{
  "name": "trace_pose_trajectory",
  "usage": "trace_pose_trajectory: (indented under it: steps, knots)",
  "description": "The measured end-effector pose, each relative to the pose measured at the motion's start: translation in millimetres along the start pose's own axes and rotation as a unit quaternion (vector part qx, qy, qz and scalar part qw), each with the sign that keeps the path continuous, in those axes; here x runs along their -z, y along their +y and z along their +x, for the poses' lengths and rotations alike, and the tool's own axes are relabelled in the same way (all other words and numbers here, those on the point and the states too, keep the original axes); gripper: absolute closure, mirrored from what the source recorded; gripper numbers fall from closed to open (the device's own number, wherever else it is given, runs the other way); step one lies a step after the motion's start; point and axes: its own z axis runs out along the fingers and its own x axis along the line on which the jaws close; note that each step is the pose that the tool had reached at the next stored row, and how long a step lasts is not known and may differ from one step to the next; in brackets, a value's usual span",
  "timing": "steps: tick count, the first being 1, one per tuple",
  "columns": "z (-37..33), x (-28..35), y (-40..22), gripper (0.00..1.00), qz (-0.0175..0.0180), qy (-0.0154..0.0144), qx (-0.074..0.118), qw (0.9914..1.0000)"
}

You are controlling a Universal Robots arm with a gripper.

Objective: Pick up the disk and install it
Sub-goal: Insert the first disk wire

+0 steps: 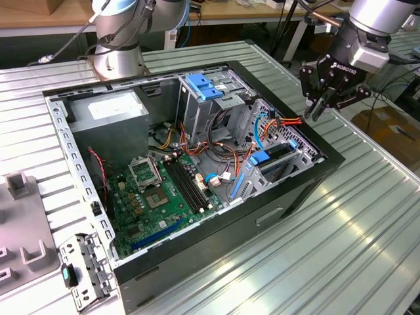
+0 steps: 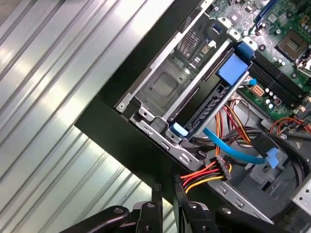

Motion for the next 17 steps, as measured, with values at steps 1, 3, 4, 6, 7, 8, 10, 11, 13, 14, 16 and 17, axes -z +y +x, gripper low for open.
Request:
trace_pose_trajectory:
  steps: [1, 3, 4, 6, 7, 8, 10, 11, 13, 14, 16, 17]
  knots:
    - [0.0, 0.0, 0.0, 0.76, 0.0, -0.0002, 0.015, 0.99989]
    - [0.0, -0.1, 0.1, 0.76, 0.0, -0.0005, 0.036, 0.99935]
    - [-0.3, -0.1, 0.4, 0.76, 0.0005, -0.0012, 0.045, 0.99901]
    - [-2.3, 0.0, 2.7, 0.76, 0.0015, -0.0023, 0.05, 0.99875]
    - [-3.5, 0.0, 4.3, 0.76, 0.0022, -0.0031, 0.052, 0.99864]
    - [-4.1, 0.0, 5.0, 0.76, 0.0027, -0.0037, 0.054, 0.99853]
    - [-4.7, -0.3, 5.6, 0.76, 0.0034, -0.0046, 0.063, 0.99801]
    - [-4.8, -0.6, 5.6, 0.76, 0.0036, -0.005, 0.07, 0.99755]
    - [-5.3, -1.4, 6.4, 0.76, 0.004, -0.0058, 0.088, 0.99612]
    - [-5.6, -1.4, 6.7, 0.76, 0.004, -0.0058, 0.091, 0.99581]
    - [-6.6, -1.5, 7.8, 0.76, 0.004, -0.0059, 0.096, 0.99533]
    - [-7.4, -1.8, 8.9, 0.76, 0.0041, -0.0062, 0.1, 0.99493]
